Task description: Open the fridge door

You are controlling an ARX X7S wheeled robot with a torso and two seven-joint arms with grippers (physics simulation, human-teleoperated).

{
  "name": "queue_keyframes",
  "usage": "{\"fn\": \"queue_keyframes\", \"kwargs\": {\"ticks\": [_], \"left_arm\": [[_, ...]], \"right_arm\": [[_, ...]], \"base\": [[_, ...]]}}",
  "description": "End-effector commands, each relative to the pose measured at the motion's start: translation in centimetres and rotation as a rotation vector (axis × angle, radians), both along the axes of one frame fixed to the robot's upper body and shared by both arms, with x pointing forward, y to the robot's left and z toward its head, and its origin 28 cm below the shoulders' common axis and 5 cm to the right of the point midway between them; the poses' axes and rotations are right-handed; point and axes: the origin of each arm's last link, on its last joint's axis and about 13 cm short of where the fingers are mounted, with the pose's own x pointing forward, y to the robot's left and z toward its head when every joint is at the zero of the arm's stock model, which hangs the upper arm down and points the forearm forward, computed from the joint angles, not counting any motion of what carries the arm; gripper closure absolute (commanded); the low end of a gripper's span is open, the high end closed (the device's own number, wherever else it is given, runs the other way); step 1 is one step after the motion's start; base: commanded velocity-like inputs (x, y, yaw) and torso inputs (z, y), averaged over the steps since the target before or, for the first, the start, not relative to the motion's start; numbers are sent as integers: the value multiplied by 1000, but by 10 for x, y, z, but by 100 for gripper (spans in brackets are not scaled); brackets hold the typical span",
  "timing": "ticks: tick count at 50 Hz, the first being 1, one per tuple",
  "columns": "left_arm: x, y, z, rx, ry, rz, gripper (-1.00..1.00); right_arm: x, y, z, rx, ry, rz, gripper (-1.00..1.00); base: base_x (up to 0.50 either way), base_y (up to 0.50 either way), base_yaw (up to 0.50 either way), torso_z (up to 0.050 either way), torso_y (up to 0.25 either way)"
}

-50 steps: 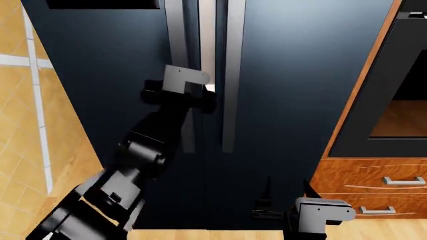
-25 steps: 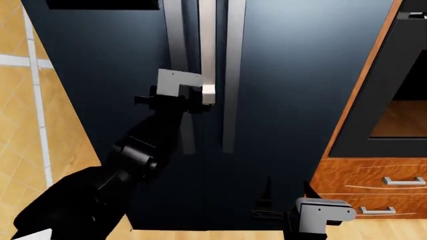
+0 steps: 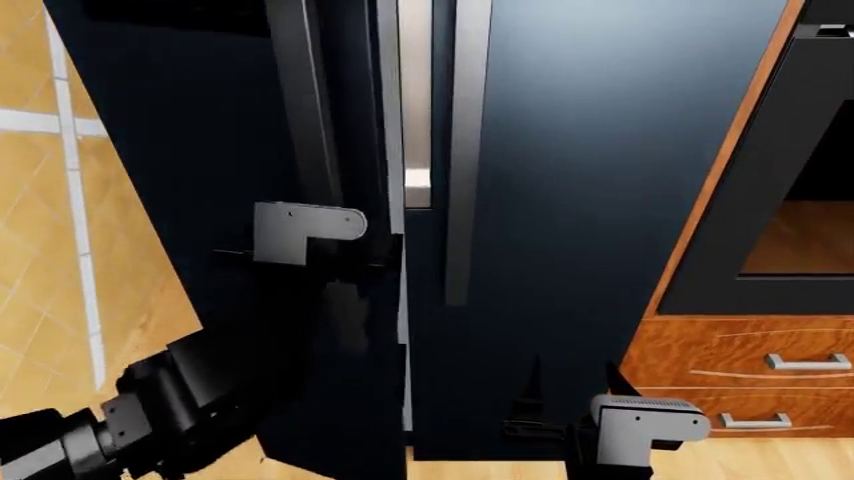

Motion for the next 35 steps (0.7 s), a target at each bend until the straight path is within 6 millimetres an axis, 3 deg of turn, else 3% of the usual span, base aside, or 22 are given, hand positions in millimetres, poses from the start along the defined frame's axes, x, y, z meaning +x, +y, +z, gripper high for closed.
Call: {"fn": "queue_keyframes", "kwargs": {"ticks": [1, 11, 26, 27, 35], "left_arm": [[-62, 23, -7, -12, -58, 33, 100], [-96, 45, -20, -26, -34, 83, 100], [-122, 61, -6, -70, -64, 129, 100], [-122, 60, -6, -70, -60, 125, -100], [-124, 60, -8, -67, -49, 125, -100]], "right_arm": [[1, 0, 0, -5, 2, 1, -100], [0, 1, -1, -14, 6, -2, -100], [0, 2, -2, -21, 9, -3, -100], [0, 2, -2, -22, 9, -4, -100], [1, 2, -2, -25, 10, -2, -100]], "base": [[0, 0, 0, 0, 10], [0, 0, 0, 0, 0], [0, 0, 0, 0, 0], [0, 0, 0, 0, 0], [0, 0, 0, 0, 0]]}}
